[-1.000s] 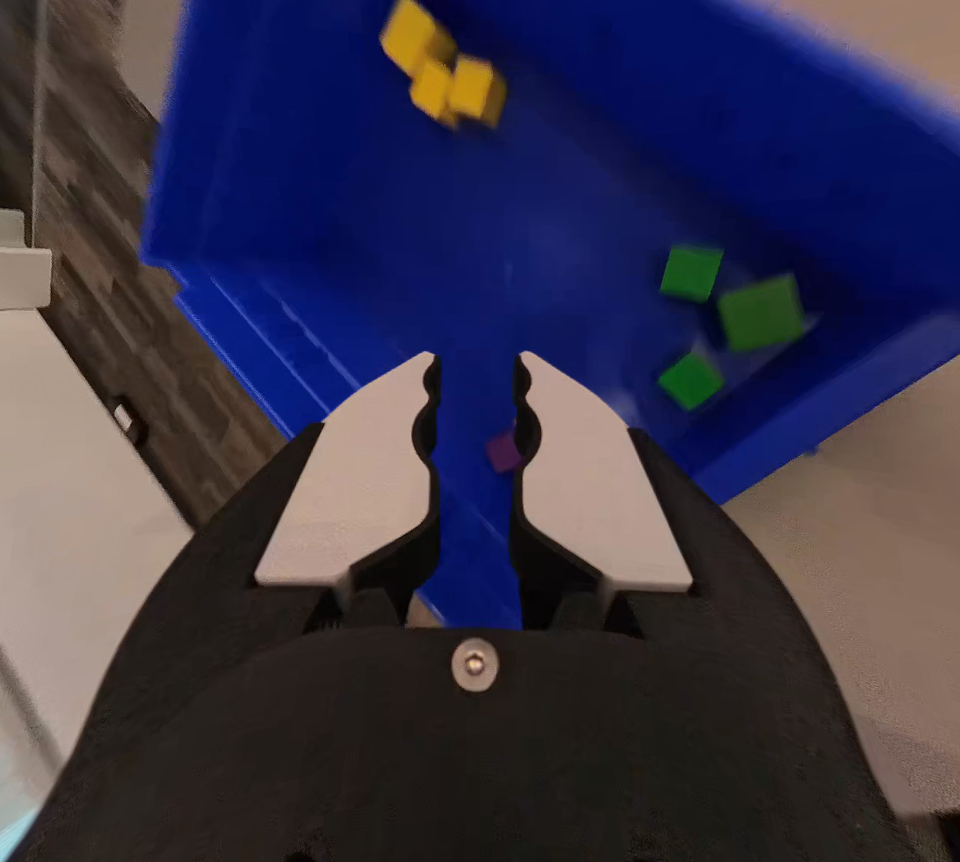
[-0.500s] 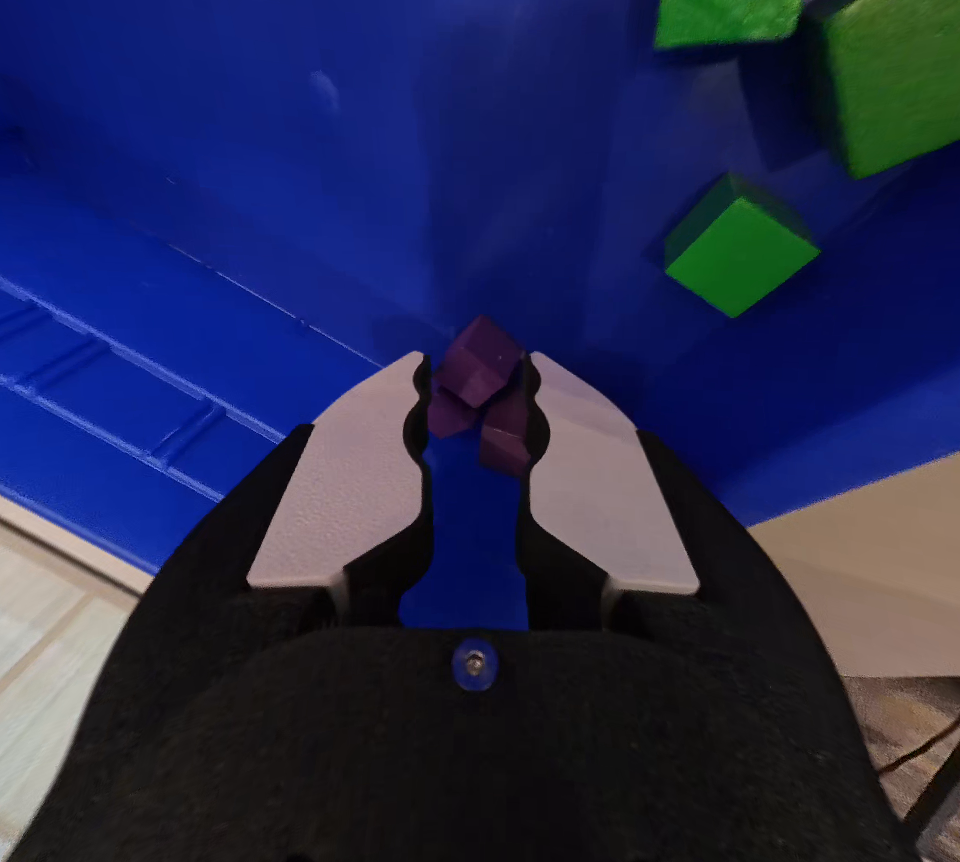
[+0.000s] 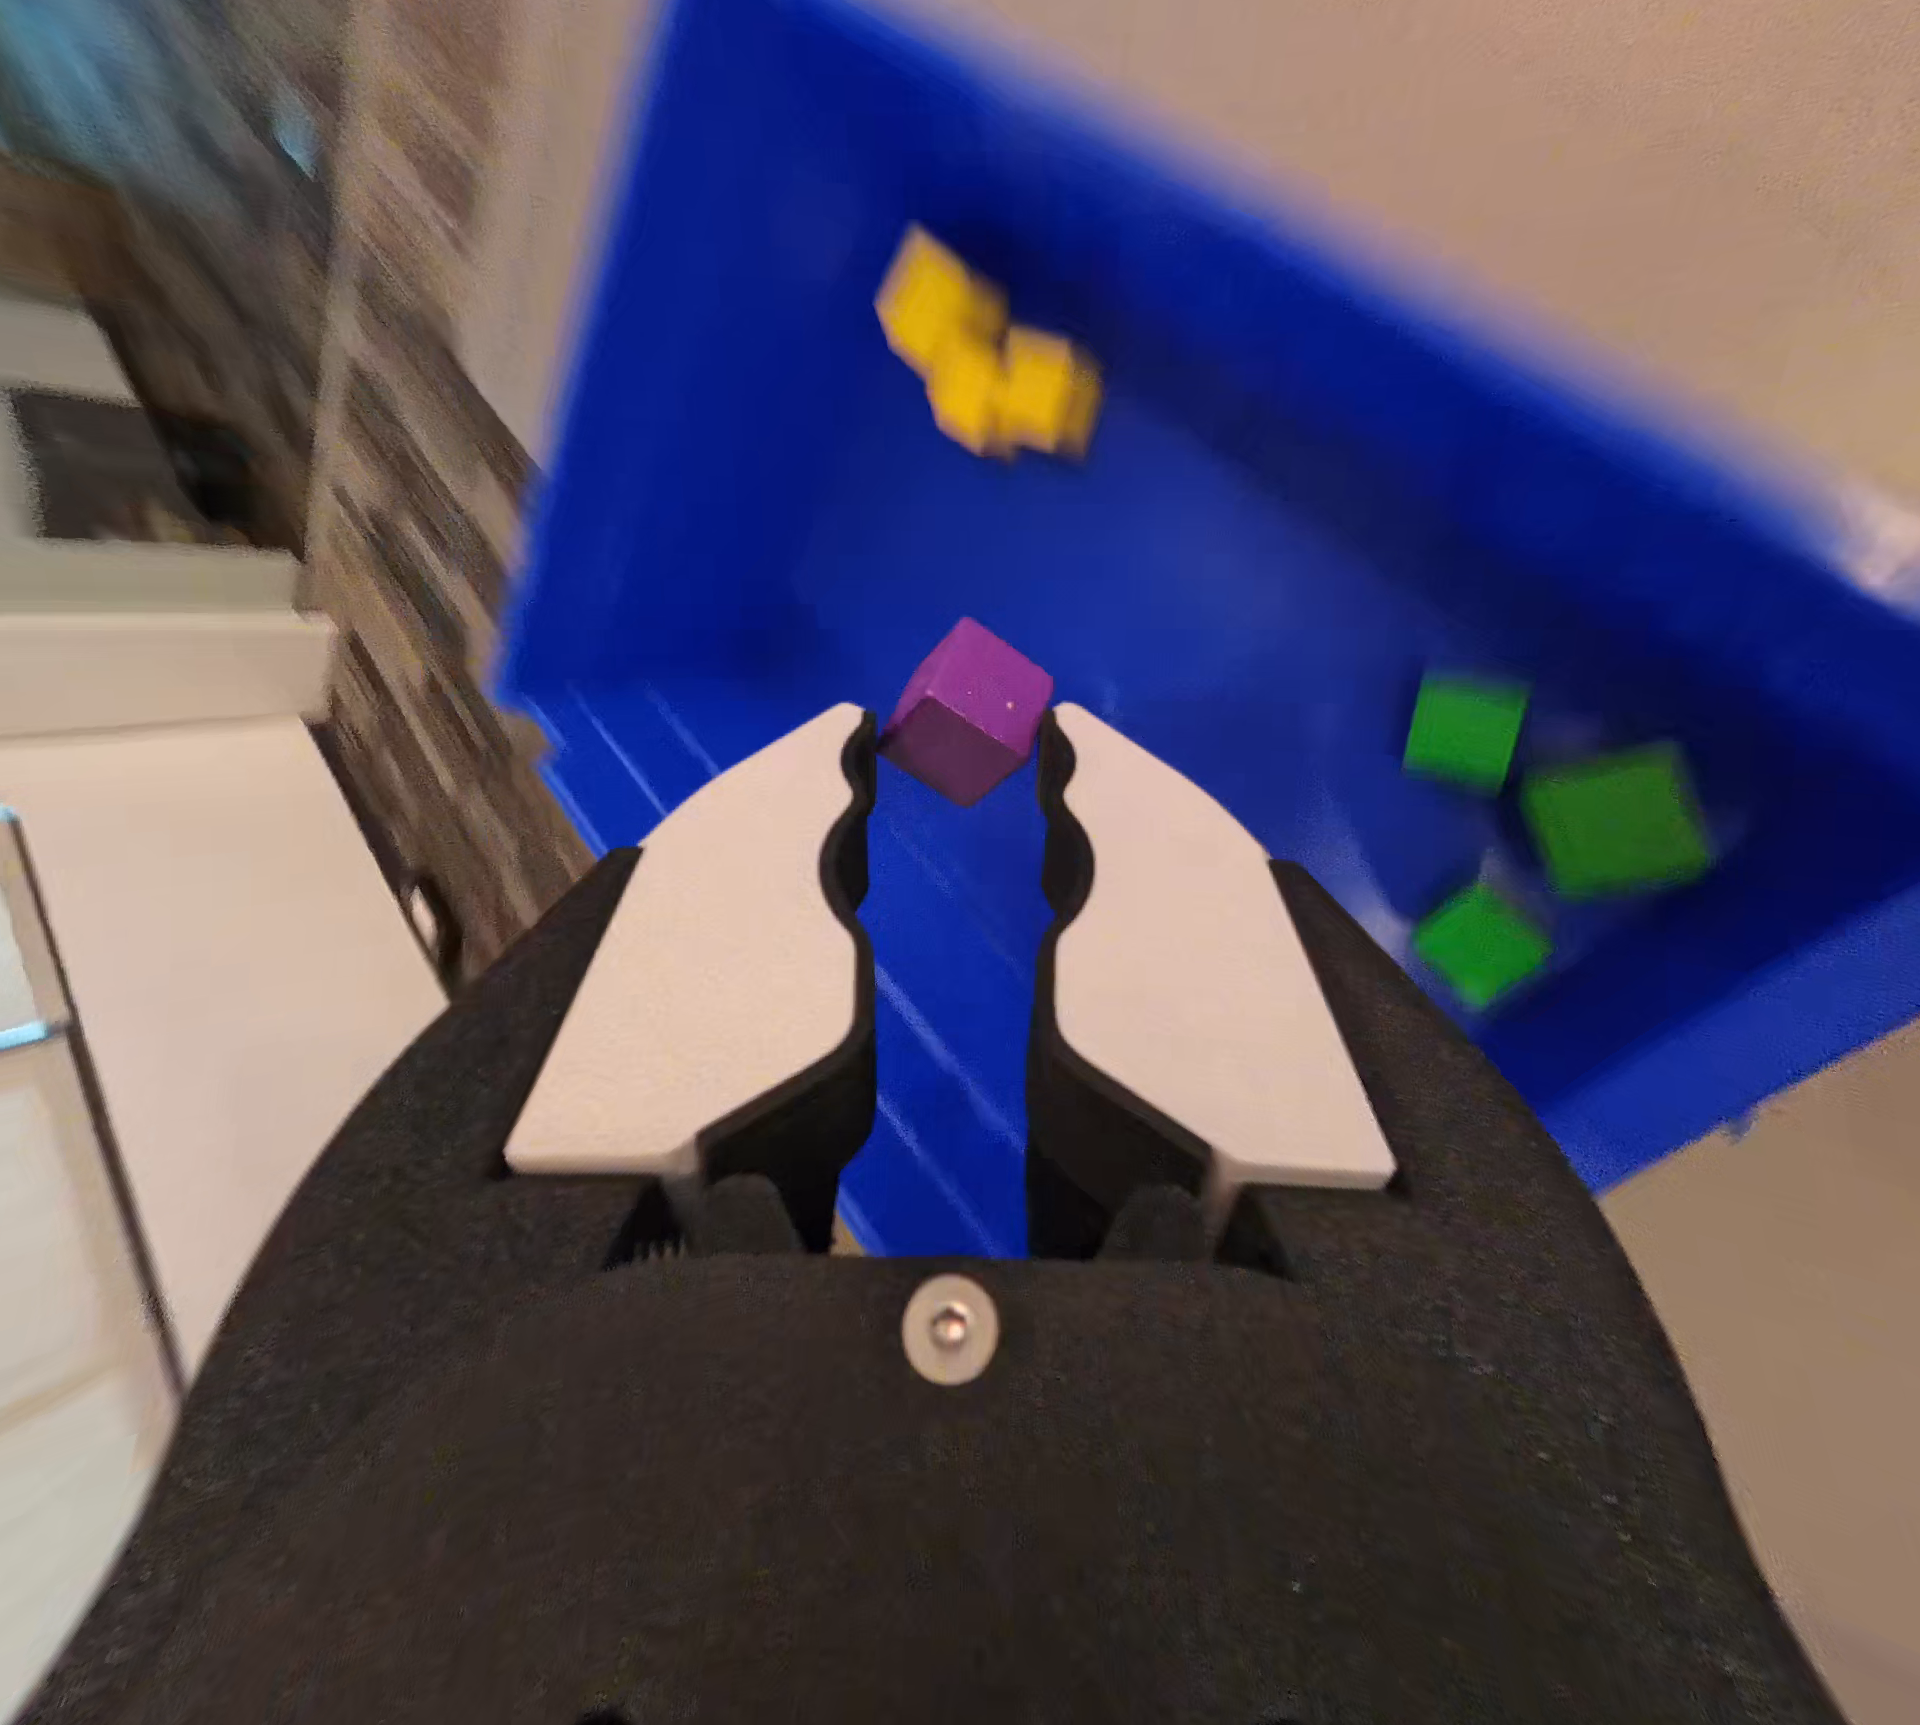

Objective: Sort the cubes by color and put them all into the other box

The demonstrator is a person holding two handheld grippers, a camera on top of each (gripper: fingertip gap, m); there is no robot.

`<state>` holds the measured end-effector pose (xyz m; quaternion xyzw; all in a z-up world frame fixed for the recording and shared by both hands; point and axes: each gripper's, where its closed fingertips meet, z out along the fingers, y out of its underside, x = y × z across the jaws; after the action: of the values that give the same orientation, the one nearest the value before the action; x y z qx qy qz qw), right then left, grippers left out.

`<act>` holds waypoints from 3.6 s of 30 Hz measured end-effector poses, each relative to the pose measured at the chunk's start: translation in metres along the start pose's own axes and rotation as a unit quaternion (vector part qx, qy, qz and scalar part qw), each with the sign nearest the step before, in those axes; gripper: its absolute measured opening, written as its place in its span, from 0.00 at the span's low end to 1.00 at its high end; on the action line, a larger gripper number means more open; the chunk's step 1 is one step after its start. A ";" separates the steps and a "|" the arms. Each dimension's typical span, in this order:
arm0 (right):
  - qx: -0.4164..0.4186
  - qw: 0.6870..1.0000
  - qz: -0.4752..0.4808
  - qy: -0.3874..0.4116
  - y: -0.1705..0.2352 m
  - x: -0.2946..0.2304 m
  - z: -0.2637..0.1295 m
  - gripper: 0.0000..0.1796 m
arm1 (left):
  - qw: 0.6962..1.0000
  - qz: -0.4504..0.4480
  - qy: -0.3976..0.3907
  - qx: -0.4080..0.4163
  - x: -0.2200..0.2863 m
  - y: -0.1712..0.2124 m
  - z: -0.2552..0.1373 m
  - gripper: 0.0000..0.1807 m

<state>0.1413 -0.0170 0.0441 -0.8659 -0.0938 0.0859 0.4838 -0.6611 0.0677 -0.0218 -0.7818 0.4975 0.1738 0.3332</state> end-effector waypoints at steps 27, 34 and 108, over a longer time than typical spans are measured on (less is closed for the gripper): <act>0.093 0.843 -0.044 -0.528 -0.103 -0.358 0.029 0.29 | 0.809 0.087 0.130 0.567 0.171 -0.438 -0.158 0.16; 0.068 0.815 -0.061 -0.573 -0.095 -0.366 0.020 0.12 | 0.816 0.087 0.115 0.559 0.177 -0.426 -0.158 0.15; -0.067 0.997 -0.041 0.021 0.007 -0.018 0.000 0.25 | 0.901 0.106 0.233 -0.352 0.070 0.156 0.005 0.15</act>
<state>0.1249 -0.0248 0.0394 -0.8935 -0.1243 0.0410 0.4295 -0.7686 -0.0193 -0.1220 -0.8091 0.5472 0.1845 -0.1090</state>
